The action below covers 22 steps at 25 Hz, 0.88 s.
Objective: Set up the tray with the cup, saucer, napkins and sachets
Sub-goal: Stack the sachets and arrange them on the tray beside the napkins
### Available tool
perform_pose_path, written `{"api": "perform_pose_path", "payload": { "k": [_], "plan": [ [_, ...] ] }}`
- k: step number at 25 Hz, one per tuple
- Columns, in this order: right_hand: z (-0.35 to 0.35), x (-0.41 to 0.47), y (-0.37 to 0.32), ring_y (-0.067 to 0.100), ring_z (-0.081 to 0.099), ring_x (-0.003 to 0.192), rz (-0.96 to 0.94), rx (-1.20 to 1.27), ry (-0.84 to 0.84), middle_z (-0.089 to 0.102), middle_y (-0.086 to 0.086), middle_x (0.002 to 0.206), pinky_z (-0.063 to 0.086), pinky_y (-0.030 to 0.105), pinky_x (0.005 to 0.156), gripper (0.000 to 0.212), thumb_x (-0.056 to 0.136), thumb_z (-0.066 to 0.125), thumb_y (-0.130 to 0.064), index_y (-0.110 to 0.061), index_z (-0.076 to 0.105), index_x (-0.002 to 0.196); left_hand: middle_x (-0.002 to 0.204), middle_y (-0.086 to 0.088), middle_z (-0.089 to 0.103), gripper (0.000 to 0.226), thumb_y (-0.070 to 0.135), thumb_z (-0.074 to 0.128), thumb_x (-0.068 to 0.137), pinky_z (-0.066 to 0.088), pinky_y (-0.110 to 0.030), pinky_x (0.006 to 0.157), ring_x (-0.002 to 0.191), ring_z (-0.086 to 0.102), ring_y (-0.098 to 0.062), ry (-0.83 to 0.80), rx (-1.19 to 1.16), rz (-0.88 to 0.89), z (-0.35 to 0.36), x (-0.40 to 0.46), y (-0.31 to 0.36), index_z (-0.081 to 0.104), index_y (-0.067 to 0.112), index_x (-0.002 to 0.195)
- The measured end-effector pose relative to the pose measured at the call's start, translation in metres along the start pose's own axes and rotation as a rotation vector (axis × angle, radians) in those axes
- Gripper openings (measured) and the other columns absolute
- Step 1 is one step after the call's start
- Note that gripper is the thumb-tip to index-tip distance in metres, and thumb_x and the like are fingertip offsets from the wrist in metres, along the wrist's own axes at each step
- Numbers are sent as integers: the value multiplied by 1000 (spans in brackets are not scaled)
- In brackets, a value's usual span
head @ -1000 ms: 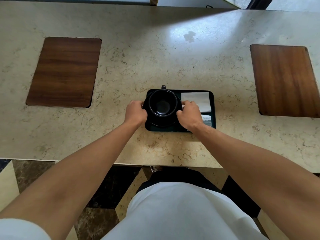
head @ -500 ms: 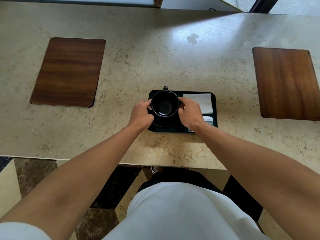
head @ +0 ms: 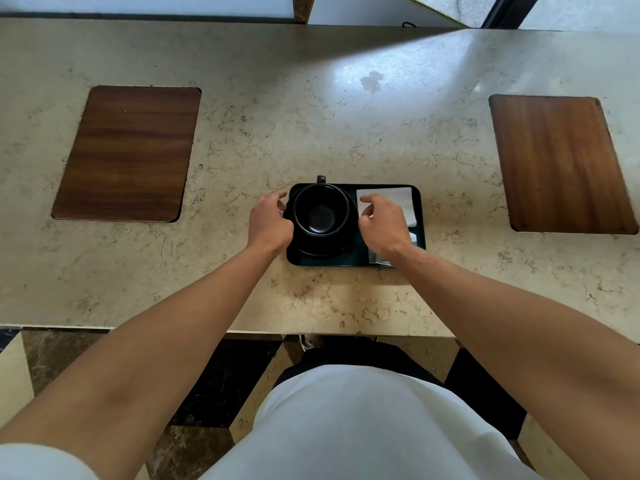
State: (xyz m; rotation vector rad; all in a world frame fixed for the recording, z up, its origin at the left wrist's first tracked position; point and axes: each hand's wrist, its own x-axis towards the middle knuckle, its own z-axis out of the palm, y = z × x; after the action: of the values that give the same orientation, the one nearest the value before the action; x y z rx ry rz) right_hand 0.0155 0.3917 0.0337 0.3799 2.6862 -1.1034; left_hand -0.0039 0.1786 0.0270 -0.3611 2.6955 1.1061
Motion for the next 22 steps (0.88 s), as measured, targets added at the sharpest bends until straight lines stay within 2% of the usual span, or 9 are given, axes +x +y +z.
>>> {"api": "perform_pose_path", "payload": {
  "k": [3, 7, 10, 14, 18, 22],
  "plan": [
    [-13, 5, 8, 16, 59, 101, 14, -22, 36, 65, 3, 117, 50, 29, 95, 42, 95, 53, -7, -13, 58, 136, 126, -3, 57, 70, -16, 47, 78, 44, -27, 100, 118, 53, -18, 32, -39, 54, -1, 1, 21, 54, 13, 141],
    [-31, 11, 19, 17, 57, 99, 16, -71, 53, 62, 7, 120, 48, 29, 89, 39, 93, 54, -9, -11, 61, 131, 137, -7, 56, 61, -10, 42, 83, 35, -29, 110, 130, 47, -21, 22, -19, 199, 6, 1, 54, 55, 10, 140],
    [-44, 13, 31, 18, 58, 100, 25, -93, 55, 62, 9, 123, 49, 31, 90, 34, 93, 53, -9, -10, 62, 126, 133, -8, 59, 49, -4, 46, 90, 33, -23, 105, 128, 48, -22, -4, 78, 354, 18, -2, 71, 59, 8, 135],
    [-59, 17, 49, 14, 54, 99, 32, -119, 57, 62, 10, 124, 43, 27, 90, 32, 95, 55, -8, -9, 62, 127, 131, -9, 60, 42, 0, 50, 92, 40, -30, 105, 125, 50, -25, -139, 271, 584, 38, -6, 86, 60, 6, 133],
    [-66, 21, 63, 15, 51, 100, 18, -147, 43, 64, 9, 117, 45, 30, 94, 31, 95, 57, -6, -8, 65, 124, 132, -8, 59, 43, 6, 53, 95, 46, -36, 104, 124, 51, -25, -228, 436, 641, 63, -7, 95, 58, 9, 137],
    [-69, 30, 81, 21, 55, 110, 20, -151, 7, 61, 11, 121, 42, 27, 95, 35, 94, 55, -2, -9, 66, 126, 125, -8, 60, 36, 8, 54, 94, 54, -43, 90, 116, 56, -27, -259, 603, 654, 85, -8, 105, 62, 10, 129]
  ]
}}
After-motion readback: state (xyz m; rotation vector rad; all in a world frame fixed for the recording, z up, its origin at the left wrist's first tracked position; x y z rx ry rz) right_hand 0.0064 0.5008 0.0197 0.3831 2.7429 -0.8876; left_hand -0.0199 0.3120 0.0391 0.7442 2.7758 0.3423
